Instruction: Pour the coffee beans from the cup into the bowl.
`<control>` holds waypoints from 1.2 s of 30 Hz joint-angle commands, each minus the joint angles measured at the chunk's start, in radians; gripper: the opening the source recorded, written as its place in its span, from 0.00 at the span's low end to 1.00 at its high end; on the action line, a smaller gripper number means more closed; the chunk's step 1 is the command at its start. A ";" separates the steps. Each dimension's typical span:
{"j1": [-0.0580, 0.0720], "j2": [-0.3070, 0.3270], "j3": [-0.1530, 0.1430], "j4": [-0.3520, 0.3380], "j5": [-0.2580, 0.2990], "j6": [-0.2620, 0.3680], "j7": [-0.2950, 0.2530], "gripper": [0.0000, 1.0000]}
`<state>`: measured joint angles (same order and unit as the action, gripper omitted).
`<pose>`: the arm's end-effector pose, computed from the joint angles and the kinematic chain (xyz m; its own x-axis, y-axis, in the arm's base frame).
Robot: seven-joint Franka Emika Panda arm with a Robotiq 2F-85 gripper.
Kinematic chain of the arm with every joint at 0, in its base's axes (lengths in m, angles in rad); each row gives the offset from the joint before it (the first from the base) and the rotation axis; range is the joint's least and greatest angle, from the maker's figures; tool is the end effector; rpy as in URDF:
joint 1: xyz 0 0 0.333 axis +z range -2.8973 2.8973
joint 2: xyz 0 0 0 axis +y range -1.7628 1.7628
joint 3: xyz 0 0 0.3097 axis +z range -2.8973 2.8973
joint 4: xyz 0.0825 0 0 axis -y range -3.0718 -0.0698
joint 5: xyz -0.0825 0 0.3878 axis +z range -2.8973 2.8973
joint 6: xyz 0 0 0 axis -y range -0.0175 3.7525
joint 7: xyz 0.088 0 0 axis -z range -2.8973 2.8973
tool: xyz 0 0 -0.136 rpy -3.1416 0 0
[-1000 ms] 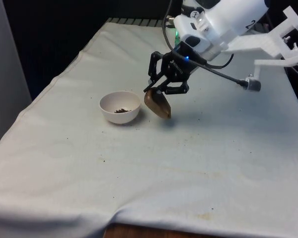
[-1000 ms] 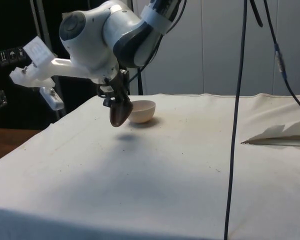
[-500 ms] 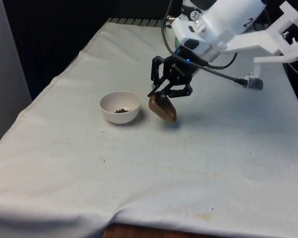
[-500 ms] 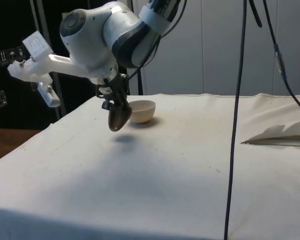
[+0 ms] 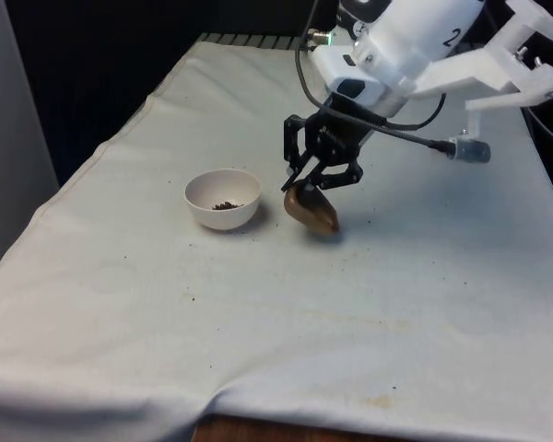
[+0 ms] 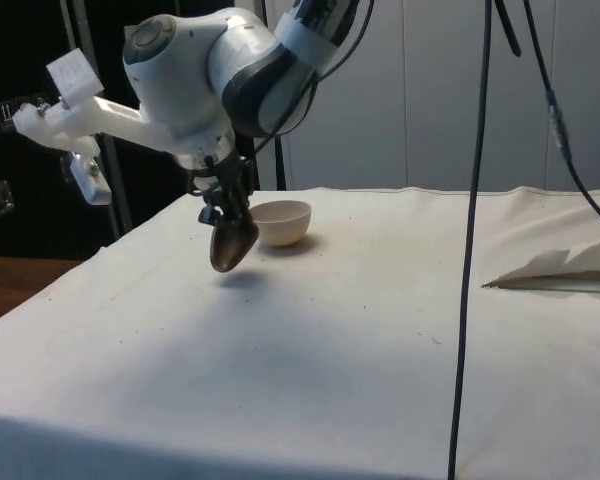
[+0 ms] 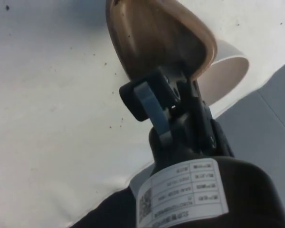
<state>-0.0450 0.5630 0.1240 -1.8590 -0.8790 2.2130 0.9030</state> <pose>0.6273 0.0047 0.1754 0.9708 -0.1691 0.1702 -0.2353 -0.8100 0.5372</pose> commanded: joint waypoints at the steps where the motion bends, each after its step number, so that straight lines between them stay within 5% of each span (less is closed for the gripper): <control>1: -0.011 0.004 0.006 0.001 0.019 0.021 -0.018 0.01; 4: -0.001 0.001 -0.004 0.000 0.017 0.019 -0.013 0.01; 5: -0.011 0.006 0.002 0.001 0.035 0.038 -0.029 0.01; 13: -0.012 0.012 -0.007 0.001 0.083 0.085 -0.067 0.01; 14: -0.002 0.008 -0.016 0.000 0.071 0.072 -0.054 0.01; 15: -0.013 0.013 -0.008 0.001 0.088 0.089 -0.071 0.01; 22: -0.014 0.020 -0.016 0.001 0.139 0.132 -0.111 0.01; 23: -0.003 0.016 -0.026 0.000 0.129 0.123 -0.100 0.01; 24: -0.014 0.021 -0.017 0.001 0.146 0.138 -0.116 0.01; 31: -0.015 0.026 -0.024 0.000 0.199 0.175 -0.159 0.01; 32: -0.004 0.022 -0.034 0.000 0.185 0.161 -0.144 0.01; 33: -0.015 0.027 -0.025 0.000 0.205 0.179 -0.164 0.01; 36: -0.016 0.029 -0.026 -0.001 0.226 0.192 -0.180 0.01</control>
<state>-0.0490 0.5890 0.0870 -1.8590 -0.6670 2.3920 0.7370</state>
